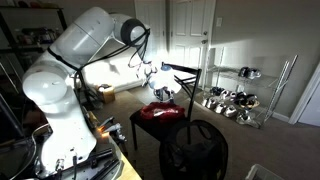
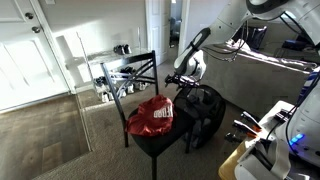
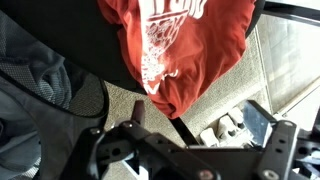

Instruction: Put the red shirt in the laundry basket

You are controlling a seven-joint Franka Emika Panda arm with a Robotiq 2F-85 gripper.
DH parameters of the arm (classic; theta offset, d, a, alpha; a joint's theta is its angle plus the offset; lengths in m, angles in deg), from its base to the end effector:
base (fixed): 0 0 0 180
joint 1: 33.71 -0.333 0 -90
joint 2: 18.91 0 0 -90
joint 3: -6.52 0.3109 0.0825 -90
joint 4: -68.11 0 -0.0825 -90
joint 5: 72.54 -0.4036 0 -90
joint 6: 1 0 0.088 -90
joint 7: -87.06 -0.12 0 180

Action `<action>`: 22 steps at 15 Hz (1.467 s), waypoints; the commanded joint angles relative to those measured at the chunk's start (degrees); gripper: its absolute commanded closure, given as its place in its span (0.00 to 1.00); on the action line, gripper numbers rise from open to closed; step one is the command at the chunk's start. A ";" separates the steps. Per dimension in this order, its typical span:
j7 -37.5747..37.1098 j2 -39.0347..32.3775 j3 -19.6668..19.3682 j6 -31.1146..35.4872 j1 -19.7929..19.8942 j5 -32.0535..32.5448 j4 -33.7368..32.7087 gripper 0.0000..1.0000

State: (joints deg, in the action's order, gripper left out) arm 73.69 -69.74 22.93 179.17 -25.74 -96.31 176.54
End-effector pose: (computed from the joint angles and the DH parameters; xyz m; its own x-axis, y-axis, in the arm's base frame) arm 0.6353 0.0565 0.0460 0.7671 -0.6211 0.1606 -0.5267 -0.7527 -0.3951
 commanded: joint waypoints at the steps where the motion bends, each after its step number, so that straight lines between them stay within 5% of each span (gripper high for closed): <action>1: -0.41 0.21 1.26 -0.79 1.15 0.31 0.15 0.00; 8: -7.89 -11.26 -8.60 -4.64 -13.51 0.26 -11.29 0.00; 12: -17.02 -14.22 -22.07 -9.84 -25.85 0.93 -13.59 0.00; 14: -19.29 -14.86 -25.09 -12.24 -28.80 1.90 -13.83 0.00; 18: -17.62 -17.36 -22.08 -13.68 -28.25 3.12 -17.82 0.00; 20: -16.13 -18.67 -19.97 -13.94 -27.40 4.05 -19.93 0.27; 22: -15.78 -19.56 -18.71 -14.16 -27.15 4.69 -21.28 0.41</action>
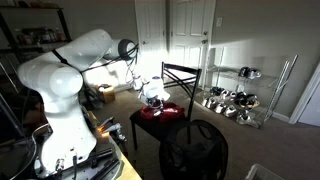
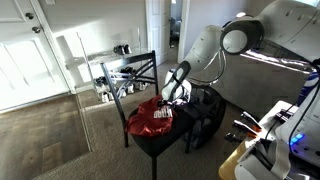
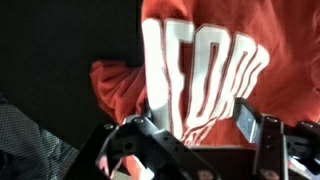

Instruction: Put the red shirt in the laundry basket

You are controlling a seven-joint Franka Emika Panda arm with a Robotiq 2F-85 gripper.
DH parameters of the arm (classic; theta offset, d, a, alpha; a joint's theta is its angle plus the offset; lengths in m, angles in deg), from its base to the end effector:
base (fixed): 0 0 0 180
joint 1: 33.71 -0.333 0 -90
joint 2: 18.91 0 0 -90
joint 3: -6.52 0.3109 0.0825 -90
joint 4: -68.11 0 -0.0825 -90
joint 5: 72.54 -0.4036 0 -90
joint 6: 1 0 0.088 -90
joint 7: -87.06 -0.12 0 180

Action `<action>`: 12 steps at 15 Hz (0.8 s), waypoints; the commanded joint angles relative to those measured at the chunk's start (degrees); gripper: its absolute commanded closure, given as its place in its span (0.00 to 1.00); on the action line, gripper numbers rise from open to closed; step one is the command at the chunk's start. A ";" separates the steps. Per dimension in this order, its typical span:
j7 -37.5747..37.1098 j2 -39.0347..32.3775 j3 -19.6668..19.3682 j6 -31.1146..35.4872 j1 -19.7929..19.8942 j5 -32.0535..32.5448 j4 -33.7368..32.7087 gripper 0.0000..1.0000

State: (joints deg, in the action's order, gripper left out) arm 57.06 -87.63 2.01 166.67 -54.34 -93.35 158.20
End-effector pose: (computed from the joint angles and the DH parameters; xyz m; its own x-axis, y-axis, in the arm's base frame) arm 0.6264 0.1607 -0.0806 0.8518 -0.5130 0.1060 -0.4995 -0.8564 -0.1304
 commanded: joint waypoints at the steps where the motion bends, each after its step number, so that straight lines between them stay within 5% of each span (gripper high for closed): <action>1: 0.93 -2.14 2.71 -1.61 1.60 1.98 -3.55 0.49; 8: -0.51 -2.41 2.33 -0.91 1.57 1.61 -4.10 0.94; 12: 0.56 0.19 3.76 2.17 3.51 0.71 -0.58 1.00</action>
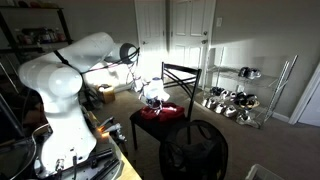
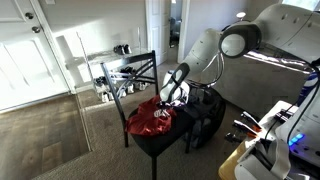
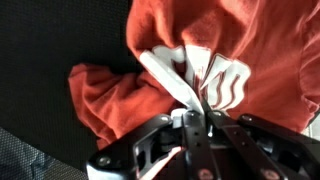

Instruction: Put the red shirt in the laundry basket

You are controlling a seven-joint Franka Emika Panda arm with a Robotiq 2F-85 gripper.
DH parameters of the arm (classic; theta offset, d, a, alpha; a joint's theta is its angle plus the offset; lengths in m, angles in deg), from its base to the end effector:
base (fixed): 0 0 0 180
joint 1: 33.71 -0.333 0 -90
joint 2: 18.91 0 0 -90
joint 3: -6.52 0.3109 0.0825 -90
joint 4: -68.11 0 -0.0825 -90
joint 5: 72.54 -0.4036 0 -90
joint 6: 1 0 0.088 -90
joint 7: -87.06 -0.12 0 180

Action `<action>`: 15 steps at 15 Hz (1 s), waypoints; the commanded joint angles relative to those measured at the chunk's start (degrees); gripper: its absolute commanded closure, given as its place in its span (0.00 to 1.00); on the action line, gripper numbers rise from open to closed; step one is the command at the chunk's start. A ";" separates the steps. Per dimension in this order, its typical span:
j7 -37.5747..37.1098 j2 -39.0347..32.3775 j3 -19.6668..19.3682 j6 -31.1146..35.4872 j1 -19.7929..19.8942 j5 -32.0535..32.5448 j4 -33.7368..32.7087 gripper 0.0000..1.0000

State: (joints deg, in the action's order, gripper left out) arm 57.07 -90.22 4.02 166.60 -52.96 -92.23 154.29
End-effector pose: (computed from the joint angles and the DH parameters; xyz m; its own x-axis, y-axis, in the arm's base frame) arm 0.6345 0.1718 -0.0894 0.8559 -0.5074 0.1000 -0.4892 -0.8571 -0.1617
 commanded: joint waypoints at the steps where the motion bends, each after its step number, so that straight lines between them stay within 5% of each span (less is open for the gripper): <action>1: 1.30 4.01 2.89 4.17 3.17 -0.89 5.08 0.98; 10: 3.22 15.99 15.79 35.60 14.62 -3.41 27.23 0.99; 11: 2.52 17.99 12.77 31.13 12.33 -5.61 24.21 0.99; 15: -5.71 24.67 3.30 31.34 4.19 -14.78 27.48 0.99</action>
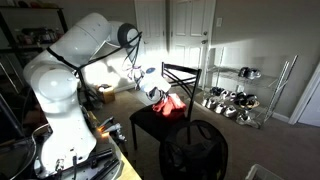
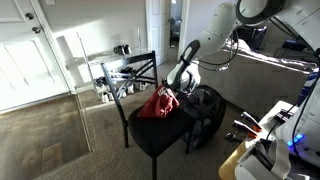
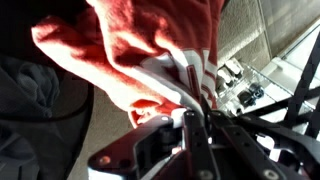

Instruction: Put the red shirt in the laundry basket

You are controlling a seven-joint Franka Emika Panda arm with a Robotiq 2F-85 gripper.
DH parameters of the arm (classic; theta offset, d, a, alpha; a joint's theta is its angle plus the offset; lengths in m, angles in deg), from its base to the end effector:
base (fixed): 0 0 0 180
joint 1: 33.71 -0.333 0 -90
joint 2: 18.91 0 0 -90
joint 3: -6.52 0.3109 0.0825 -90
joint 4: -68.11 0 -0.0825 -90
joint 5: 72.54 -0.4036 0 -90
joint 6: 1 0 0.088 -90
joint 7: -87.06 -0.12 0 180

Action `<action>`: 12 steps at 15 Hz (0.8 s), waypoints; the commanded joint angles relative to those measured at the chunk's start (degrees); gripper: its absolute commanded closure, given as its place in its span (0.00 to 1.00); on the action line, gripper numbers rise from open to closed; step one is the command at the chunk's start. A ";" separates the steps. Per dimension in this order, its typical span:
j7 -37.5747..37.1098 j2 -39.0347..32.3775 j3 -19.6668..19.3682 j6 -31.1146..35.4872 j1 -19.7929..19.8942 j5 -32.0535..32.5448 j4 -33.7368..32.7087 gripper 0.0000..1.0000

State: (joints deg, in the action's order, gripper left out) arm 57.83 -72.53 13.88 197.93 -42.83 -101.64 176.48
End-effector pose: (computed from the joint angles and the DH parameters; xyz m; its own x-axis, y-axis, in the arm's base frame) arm 0.6209 0.1186 0.0428 0.5631 -0.7565 0.3326 -0.6014 -0.6512 -0.4629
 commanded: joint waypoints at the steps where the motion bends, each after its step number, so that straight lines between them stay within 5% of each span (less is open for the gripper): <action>1: -8.54 8.23 -9.39 -0.29 -8.41 -7.48 5.90 0.99; 7: -17.96 11.80 -27.68 -0.84 -27.20 -22.53 14.47 0.99; 12: -25.56 15.67 -30.81 -0.84 -31.41 -25.23 24.78 0.99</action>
State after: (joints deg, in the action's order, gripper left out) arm 37.49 -62.08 -15.37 197.08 -72.38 -126.42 193.91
